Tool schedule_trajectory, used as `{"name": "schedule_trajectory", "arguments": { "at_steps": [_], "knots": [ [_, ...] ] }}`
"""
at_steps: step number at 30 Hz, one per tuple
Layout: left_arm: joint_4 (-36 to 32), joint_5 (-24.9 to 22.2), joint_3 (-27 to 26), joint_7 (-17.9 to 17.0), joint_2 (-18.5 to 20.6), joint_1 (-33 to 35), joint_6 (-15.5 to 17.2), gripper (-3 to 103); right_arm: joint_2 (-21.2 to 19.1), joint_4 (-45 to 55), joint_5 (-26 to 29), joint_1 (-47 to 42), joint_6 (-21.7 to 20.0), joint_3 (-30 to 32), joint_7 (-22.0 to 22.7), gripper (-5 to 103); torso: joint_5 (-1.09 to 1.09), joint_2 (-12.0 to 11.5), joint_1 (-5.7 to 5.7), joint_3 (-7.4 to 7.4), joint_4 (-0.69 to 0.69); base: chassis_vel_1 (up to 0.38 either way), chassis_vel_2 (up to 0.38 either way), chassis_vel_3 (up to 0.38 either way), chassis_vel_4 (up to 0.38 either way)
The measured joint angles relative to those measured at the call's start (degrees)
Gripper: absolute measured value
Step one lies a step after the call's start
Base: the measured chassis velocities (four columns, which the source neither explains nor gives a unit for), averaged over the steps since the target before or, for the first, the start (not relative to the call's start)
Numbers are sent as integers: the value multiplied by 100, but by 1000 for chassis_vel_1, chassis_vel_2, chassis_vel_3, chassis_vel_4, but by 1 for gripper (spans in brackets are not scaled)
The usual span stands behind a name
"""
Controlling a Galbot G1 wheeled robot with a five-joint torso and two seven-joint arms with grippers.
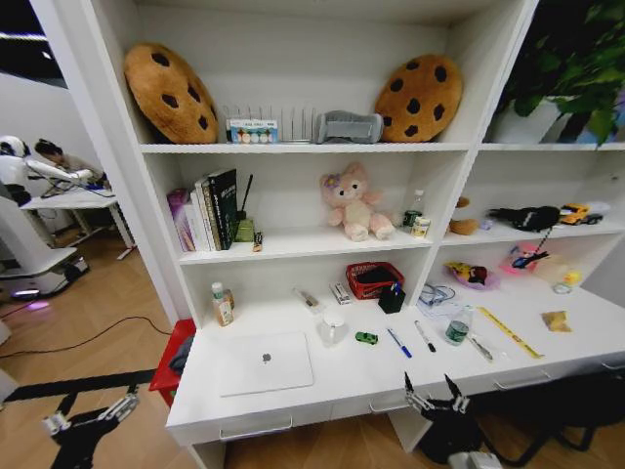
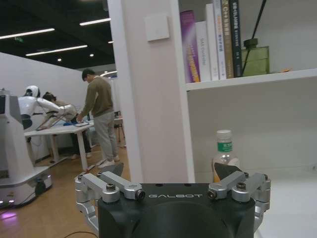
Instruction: Organize the objects on the table.
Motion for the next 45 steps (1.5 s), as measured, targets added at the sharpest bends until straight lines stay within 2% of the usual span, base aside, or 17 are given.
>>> {"name": "schedule_trajectory", "arguments": {
  "at_steps": [2, 8, 12, 15, 16, 18, 19, 22, 23, 26, 27, 29, 32, 37, 41, 42, 45],
  "knots": [
    [-97, 271, 339, 86, -15, -52, -1, 100, -138, 251, -129, -29, 191, 40, -208, 100, -1, -1, 1, 0, 0, 0, 0, 0, 0],
    [-98, 290, 366, 86, 2, -71, 12, 100, -427, 653, 153, -152, 101, 163, -324, 100, -1, 0, 1, 0, 0, 0, 0, 0, 0],
    [-97, 288, 367, 85, 11, -77, 14, 100, -751, 700, 724, -213, -119, 387, -439, 100, -1, 0, 1, 0, -1, 0, 0, 0, 0],
    [-90, 283, 367, 84, 19, -81, 16, 100, -1304, 227, 1626, 24, -362, 847, -1024, 100, 0, 0, 1, 0, -1, 0, 0, 0, 0],
    [-90, 283, 367, 84, 19, -81, 16, 100, -1304, 227, 1626, 24, -362, 847, -1024, 100, 0, 0, 1, 0, -1, 0, 0, 0, 0],
    [-85, 277, 367, 82, 22, -83, 17, 100, -1788, -347, 2225, 455, -562, 991, -1759, 100, 0, -1, 1, 0, -1, 0, 0, 0, 0],
    [-85, 277, 367, 82, 22, -83, 17, 100, -1788, -347, 2225, 455, -562, 991, -1759, 100, 0, -1, 1, 0, -1, 0, 0, 0, 0],
    [-82, 273, 367, 81, 25, -85, 19, 100, -2443, -1316, 2734, 1480, -770, 683, -3107, 100, 1, -2, 2, 1, 1, 0, 0, 0, 0],
    [-82, 273, 367, 81, 25, -85, 19, 100, -2443, -1316, 2734, 1480, -770, 683, -3107, 100, 1, -2, 2, 1, 1, 0, 0, 0, 0],
    [-79, 270, 367, 79, 26, -86, 20, 100, -2876, -2190, 2895, 2255, -879, 345, -4369, 100, 0, -2, 3, 2, 2, 0, 0, 0, 0],
    [-79, 270, 367, 79, 26, -86, 20, 100, -2876, -2190, 2895, 2255, -879, 345, -4369, 100, 0, -2, 3, 2, 2, 0, 0, 0, 0],
    [-76, 269, 367, 79, 29, -87, 21, 100, -3115, -2929, 3048, 2875, -946, -97, -5192, 97, -2, -1, 2, 1, 0, 0, 0, 0, 0],
    [-74, 268, 367, 78, 29, -87, 23, 100, -3176, -3531, 3015, 3454, -921, -575, -5716, 95, 2, -2, 2, 1, -1, 0, 0, 0, 0],
    [-73, 266, 368, 77, 31, -87, 23, 100, -3025, -4349, 2807, 4472, -736, -1372, -6194, 91, -1, -2, 2, 1, 0, 0, 0, 0, 0],
    [-71, 265, 368, 76, 31, -87, 23, 100, -2868, -4766, 2667, 4915, -605, -1784, -6192, 95, -3, -1, 2, 1, 1, 0, 0, 0, 0],
    [-70, 264, 367, 75, 32, -87, 23, 100, -2706, -5094, 2532, 5229, -518, -2119, -6125, 90, 1, -2, 2, 1, 0, 0, 0, 0, 0],
    [-69, 263, 367, 75, 33, -87, 23, 100, -2550, -5350, 2455, 5496, -500, -2417, -6062, 97, -2, -1, 2, 0, 1, 0, 0, 0, 0]
  ]
}}
